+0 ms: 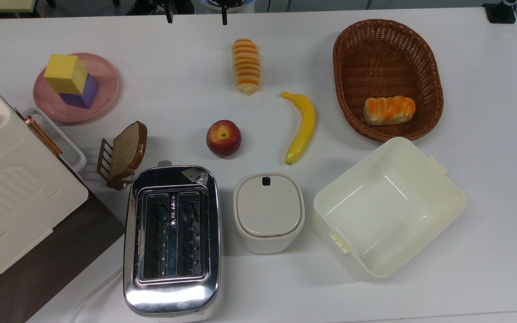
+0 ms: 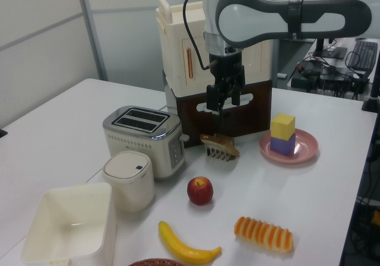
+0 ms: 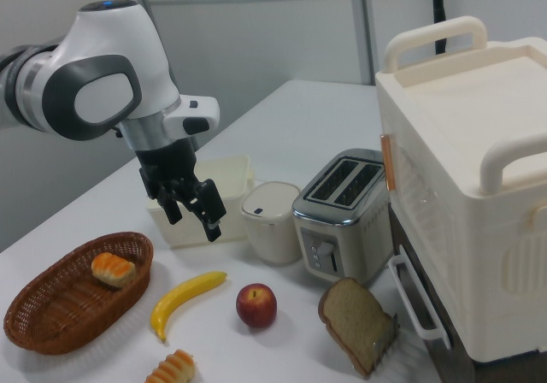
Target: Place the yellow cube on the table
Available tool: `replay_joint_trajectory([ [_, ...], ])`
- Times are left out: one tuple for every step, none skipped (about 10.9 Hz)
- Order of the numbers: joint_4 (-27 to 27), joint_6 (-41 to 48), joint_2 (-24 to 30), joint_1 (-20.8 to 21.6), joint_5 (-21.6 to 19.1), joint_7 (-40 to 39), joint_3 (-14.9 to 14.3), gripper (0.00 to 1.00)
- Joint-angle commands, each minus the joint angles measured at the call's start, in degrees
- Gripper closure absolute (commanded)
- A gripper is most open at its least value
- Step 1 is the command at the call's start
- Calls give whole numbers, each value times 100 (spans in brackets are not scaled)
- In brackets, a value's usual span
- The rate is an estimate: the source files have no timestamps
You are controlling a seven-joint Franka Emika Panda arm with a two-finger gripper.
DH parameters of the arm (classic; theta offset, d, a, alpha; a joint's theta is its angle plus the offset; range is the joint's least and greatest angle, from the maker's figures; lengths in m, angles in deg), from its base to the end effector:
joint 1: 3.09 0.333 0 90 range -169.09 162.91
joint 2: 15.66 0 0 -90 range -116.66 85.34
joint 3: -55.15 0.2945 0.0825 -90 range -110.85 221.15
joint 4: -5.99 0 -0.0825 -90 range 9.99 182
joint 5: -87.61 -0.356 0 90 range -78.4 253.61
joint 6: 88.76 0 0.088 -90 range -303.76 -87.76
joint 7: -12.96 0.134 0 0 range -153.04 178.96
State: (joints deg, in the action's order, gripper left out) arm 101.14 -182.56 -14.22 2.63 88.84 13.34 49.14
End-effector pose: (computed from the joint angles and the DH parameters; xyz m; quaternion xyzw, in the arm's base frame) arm 0.5239 -0.0060 0.5549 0.9999 -0.0051 0.0007 0.0094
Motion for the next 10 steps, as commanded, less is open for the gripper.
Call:
replay_joint_trajectory([
  [-13,108,22,87,0,14,-41,0],
  [-13,108,22,87,0,14,-41,0],
  [-13,108,22,87,0,23,-32,0],
  [-13,108,22,87,0,32,-32,0],
  [-13,108,14,87,0,32,-32,0],
  [-5,108,14,87,0,32,-32,0],
  [-5,108,-4,87,0,32,-32,0],
  [-13,108,-21,87,0,32,-32,0],
  [-5,108,-30,95,0,32,-32,0],
  [-5,99,-39,95,8,32,-32,0],
])
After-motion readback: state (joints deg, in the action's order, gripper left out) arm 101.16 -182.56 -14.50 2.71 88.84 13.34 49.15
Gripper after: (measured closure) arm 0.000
